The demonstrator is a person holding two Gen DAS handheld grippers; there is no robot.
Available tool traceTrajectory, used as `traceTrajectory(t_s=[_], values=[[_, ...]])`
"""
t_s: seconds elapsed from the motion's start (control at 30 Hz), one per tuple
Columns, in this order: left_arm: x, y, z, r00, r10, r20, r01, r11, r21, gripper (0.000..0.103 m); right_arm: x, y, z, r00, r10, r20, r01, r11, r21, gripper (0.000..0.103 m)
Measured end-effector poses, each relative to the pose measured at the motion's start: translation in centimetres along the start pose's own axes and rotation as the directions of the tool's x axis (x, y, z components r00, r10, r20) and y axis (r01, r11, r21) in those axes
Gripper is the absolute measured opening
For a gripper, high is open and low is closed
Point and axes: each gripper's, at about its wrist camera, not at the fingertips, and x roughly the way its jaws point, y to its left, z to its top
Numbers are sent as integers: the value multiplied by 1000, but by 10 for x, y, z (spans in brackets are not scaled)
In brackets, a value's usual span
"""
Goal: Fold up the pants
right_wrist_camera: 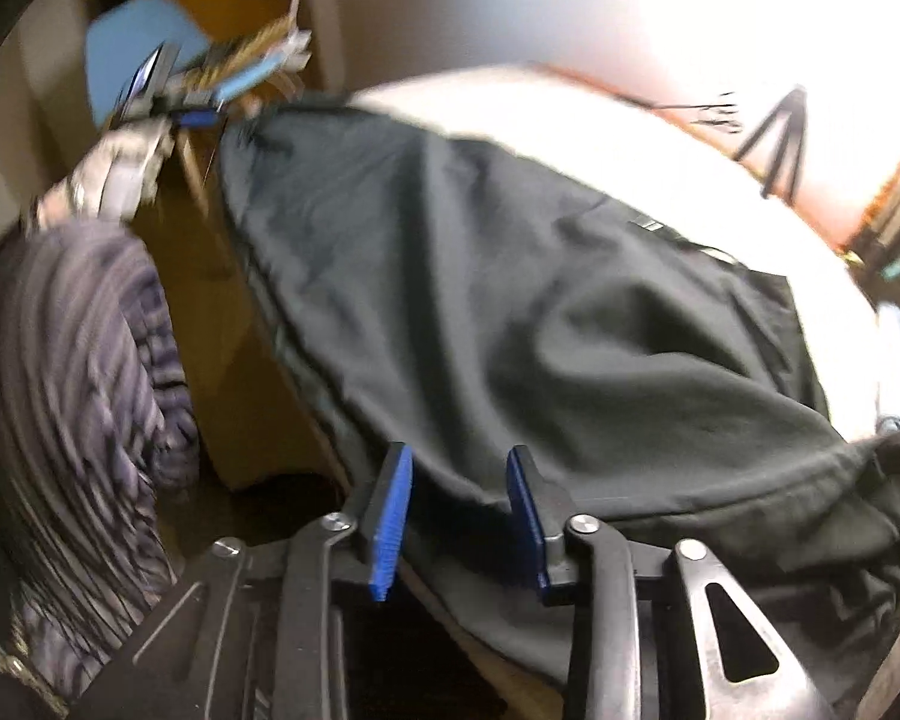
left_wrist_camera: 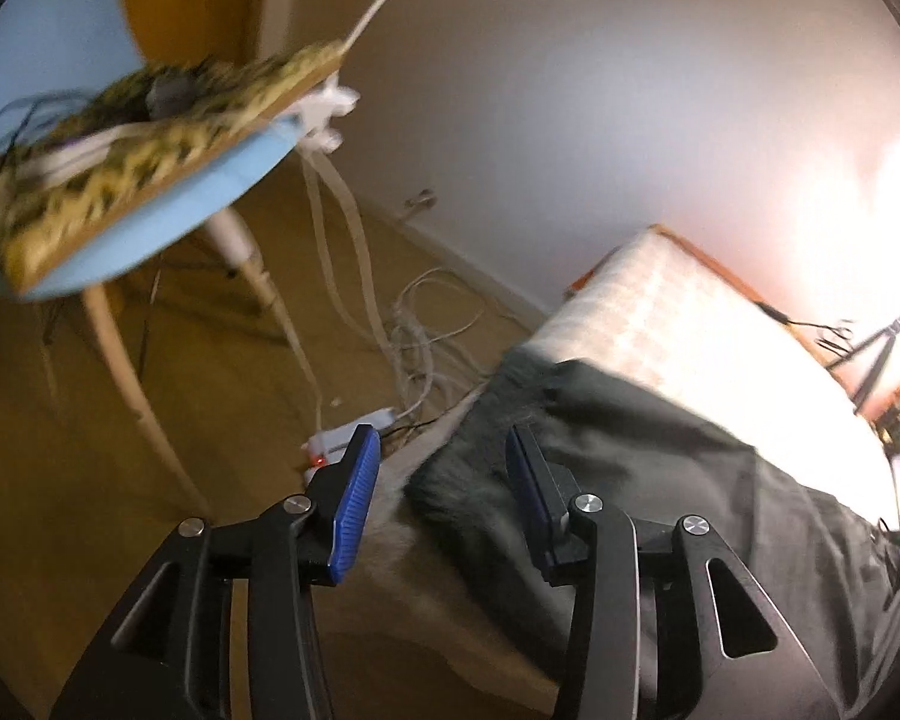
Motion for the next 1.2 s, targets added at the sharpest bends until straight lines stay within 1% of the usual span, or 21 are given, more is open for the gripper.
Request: traceTrajectory(t_s=[0.1,0.2,0.27,0.37,0.4,0.43,0.47,0.5,0.57,0.6,0.67,0.7,0.77,0.83,0.87,0.97,1.03,1.07,1.1,1.17,1.2], values=[[-18,-27,9,998,-62,18,61,997,55,50,-18,-21,-7,998,2,63,-10,993,119,40],[-32,-57,17,989,-148,15,146,985,93,52,-28,-30,-14,995,-31,90,15,986,168,42],[-42,-85,20,976,-220,2,218,967,135,59,-47,-45,-29,989,-99,114,67,964,257,49],[-53,-141,19,943,-330,-44,331,915,229,62,-65,-63,-47,976,-181,120,129,928,351,56],[-54,-153,19,935,-350,-58,353,902,249,63,-70,-68,-52,972,-204,119,145,913,381,56],[-55,-170,18,923,-377,-79,383,881,276,63,-70,-68,-52,972,-204,119,145,913,381,57],[-56,-185,16,914,-394,-95,404,865,297,63,-76,-75,-58,966,-233,113,169,897,408,57],[-56,-206,13,904,-412,-116,426,845,323,63,-84,-82,-68,952,-293,95,222,868,445,57],[-56,-233,9,884,-442,-151,466,814,347,64,-89,-91,-78,941,-329,79,255,843,474,57],[-59,-254,2,868,-464,-178,496,790,361,64,-92,-96,-83,937,-341,73,263,829,493,58],[-61,-283,-8,846,-489,-214,533,756,380,65,-99,-107,-94,929,-364,66,276,801,531,58],[-62,-302,-14,830,-505,-239,558,730,395,65,-103,-112,-100,924,-376,66,281,786,550,58],[-60,-327,-22,804,-526,-276,594,694,407,67,-113,-125,-112,918,-391,71,277,758,591,58],[-61,-358,-34,770,-551,-323,638,652,410,68,-120,-135,-121,909,-407,85,272,736,619,58],[-60,-368,-38,756,-556,-344,654,636,410,68,-120,-135,-121,909,-407,85,272,736,619,58],[-60,-412,-61,708,-570,-417,706,575,414,68,-132,-158,-129,890,-448,82,289,695,658,58],[-61,-442,-79,670,-577,-468,742,536,402,68,-134,-166,-131,887,-456,79,293,685,667,58],[-62,-453,-88,654,-578,-488,756,521,396,68,-139,-178,-133,870,-488,67,317,660,681,58],[-62,-469,-99,637,-575,-513,770,502,393,68,-141,-184,-136,862,-502,66,324,648,689,58],[-63,-497,-120,620,-564,-546,784,475,399,71,-143,-199,-145,852,-521,56,326,610,722,58],[-64,-511,-134,607,-555,-568,794,458,401,71,-143,-204,-150,853,-520,46,323,594,737,58]])
